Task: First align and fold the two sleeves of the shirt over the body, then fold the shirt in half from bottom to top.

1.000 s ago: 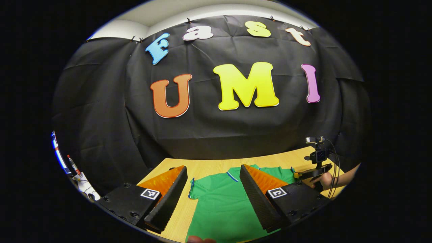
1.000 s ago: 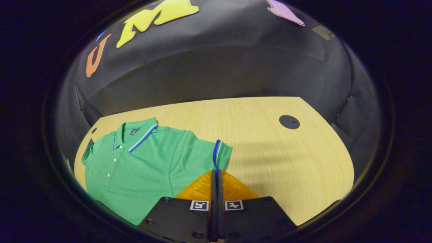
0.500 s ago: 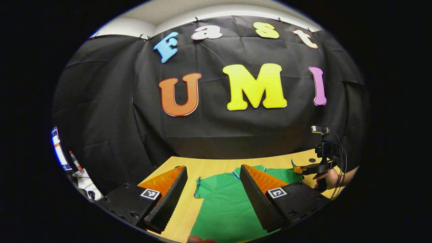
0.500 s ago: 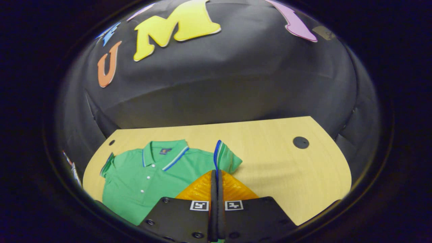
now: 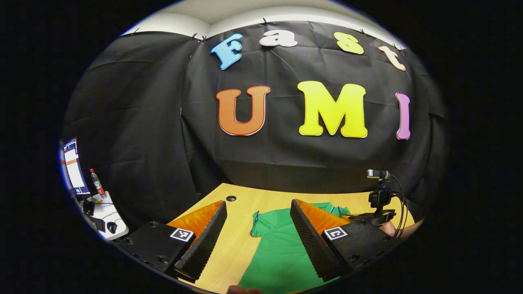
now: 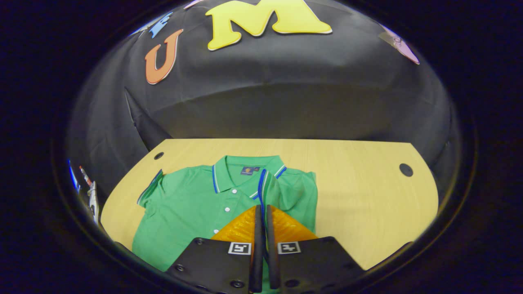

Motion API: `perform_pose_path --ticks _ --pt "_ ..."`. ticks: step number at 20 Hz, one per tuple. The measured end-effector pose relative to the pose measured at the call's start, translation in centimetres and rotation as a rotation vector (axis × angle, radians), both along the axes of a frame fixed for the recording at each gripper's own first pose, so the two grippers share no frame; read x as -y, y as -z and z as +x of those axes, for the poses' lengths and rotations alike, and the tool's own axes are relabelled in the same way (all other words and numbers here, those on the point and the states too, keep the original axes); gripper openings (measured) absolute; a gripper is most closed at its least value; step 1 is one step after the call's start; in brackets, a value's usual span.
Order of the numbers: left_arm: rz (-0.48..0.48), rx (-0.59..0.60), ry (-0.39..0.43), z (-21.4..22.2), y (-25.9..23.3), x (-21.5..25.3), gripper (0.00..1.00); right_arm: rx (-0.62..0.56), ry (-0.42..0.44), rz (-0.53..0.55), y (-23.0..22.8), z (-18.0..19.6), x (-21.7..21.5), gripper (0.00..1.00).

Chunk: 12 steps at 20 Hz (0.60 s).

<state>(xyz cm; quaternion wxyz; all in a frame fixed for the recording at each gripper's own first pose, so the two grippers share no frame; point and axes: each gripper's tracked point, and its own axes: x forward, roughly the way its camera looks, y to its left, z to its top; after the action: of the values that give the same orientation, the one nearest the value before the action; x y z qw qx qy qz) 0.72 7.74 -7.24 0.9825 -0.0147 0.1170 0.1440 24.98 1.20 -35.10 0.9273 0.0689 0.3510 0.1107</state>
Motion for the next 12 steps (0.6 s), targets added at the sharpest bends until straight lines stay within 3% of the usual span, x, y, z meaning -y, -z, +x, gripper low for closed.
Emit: perform_pose_path --ticks 3,9,12 --pt "0.008 0.009 0.006 -0.2 -0.4 -1.2 1.0 0.003 -0.01 0.001 -0.4 -0.6 -0.9 0.26" --pt "0.016 0.049 0.13 1.4 -0.1 -1.1 1.0 0.095 0.017 -0.007 -7.8 -4.3 0.9 0.8" --pt "-0.024 0.043 0.205 3.6 1.8 -0.5 1.0 0.146 0.042 -0.002 -12.7 -7.5 1.8 0.87"
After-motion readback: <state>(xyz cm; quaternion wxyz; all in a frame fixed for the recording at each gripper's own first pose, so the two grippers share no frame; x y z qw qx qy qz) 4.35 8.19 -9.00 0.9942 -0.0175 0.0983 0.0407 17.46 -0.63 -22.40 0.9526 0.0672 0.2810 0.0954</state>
